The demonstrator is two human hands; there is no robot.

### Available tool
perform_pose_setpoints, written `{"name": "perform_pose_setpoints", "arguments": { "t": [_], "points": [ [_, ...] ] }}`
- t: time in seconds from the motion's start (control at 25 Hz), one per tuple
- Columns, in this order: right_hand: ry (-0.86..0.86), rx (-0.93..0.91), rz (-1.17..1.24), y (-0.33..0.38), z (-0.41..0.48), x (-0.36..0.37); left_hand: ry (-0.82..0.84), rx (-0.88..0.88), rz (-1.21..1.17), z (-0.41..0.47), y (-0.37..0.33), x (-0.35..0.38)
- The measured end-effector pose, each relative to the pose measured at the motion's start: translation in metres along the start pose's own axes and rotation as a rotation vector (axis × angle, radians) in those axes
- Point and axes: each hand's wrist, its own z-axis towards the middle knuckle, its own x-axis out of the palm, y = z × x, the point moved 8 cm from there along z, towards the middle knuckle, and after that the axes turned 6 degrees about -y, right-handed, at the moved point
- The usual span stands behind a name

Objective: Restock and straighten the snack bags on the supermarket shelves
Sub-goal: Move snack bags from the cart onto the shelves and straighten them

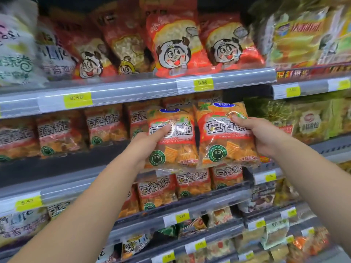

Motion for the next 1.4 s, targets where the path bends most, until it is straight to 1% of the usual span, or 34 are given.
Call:
{"name": "perform_pose_setpoints", "arguments": {
  "t": [0.16, 0.28, 0.36, 0.44, 0.56, 0.72, 0.8, 0.88, 1.04, 1.16, 1.28, 1.32, 1.4],
  "points": [
    [-0.005, 0.017, -0.025, 0.001, 0.042, -0.010, 0.003, -0.012, 0.022, 0.041, -0.009, 0.018],
    [0.003, 0.045, -0.030, -0.002, 0.070, -0.014, 0.085, -0.029, 0.008, 0.059, -0.014, 0.037],
    [0.009, 0.080, -0.052, -0.006, 0.087, -0.016, 0.080, -0.062, 0.030, 0.069, -0.013, 0.044],
    [0.029, 0.090, -0.048, -0.007, 0.100, -0.015, 0.003, -0.087, 0.018, 0.073, -0.011, 0.045],
    [0.013, 0.024, -0.024, 0.004, 0.121, -0.020, -0.139, -0.091, 0.004, 0.076, -0.010, 0.048],
    [0.040, -0.018, -0.036, 0.023, 0.148, -0.030, -0.287, 0.057, 0.039, 0.076, -0.029, 0.051],
    [0.032, -0.037, -0.068, 0.024, 0.162, -0.035, -0.349, 0.078, 0.099, 0.079, -0.032, 0.055],
    [0.030, -0.049, -0.051, 0.017, 0.172, -0.037, -0.383, 0.091, 0.102, 0.078, -0.029, 0.066],
    [0.031, -0.145, -0.122, 0.008, 0.185, -0.034, -0.470, 0.163, 0.134, 0.072, -0.035, 0.079],
    [0.088, -0.192, -0.252, 0.007, 0.184, -0.034, -0.451, 0.130, 0.227, 0.072, -0.037, 0.078],
    [0.255, -0.183, -0.354, -0.006, 0.177, -0.033, -0.367, 0.055, 0.291, 0.069, -0.028, 0.078],
    [0.272, -0.175, -0.354, -0.010, 0.179, -0.035, -0.335, 0.034, 0.291, 0.066, -0.025, 0.082],
    [0.246, -0.204, -0.329, -0.011, 0.184, -0.037, -0.337, 0.059, 0.240, 0.065, -0.026, 0.083]
  ]
}}
